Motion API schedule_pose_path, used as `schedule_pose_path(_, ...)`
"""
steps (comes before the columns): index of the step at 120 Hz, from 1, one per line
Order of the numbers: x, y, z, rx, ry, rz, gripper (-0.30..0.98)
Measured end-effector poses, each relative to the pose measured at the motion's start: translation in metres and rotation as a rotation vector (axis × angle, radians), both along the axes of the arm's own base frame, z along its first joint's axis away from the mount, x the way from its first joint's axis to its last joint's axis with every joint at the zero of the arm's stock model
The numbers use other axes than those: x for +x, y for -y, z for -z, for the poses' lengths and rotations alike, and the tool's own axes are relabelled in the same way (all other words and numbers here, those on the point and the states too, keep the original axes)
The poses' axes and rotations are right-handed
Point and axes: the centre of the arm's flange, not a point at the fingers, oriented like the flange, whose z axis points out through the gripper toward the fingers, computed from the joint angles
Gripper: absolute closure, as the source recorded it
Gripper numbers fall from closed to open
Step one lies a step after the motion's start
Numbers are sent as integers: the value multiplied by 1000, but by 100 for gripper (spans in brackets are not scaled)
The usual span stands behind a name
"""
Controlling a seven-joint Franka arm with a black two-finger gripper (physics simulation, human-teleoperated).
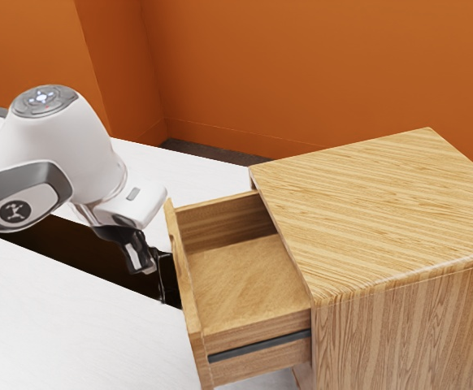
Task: Push the drawer handle with one arm to close the drawer
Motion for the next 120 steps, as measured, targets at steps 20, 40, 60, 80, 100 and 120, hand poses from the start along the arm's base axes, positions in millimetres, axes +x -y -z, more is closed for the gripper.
schedule_pose_path(20, 7, 6, 1, -12, 24, 7, 79)
schedule_pose_path(40, 16, 13, 4, -22, 45, 11, 79)
schedule_pose_path(60, 26, 25, 9, -38, 71, 27, 79)
schedule_pose_path(80, 35, 35, 13, -59, 107, 38, 79)
schedule_pose_path(100, 52, 52, 11, -78, 146, 54, 79)
schedule_pose_path(120, 71, 73, 13, -92, 175, 74, 79)
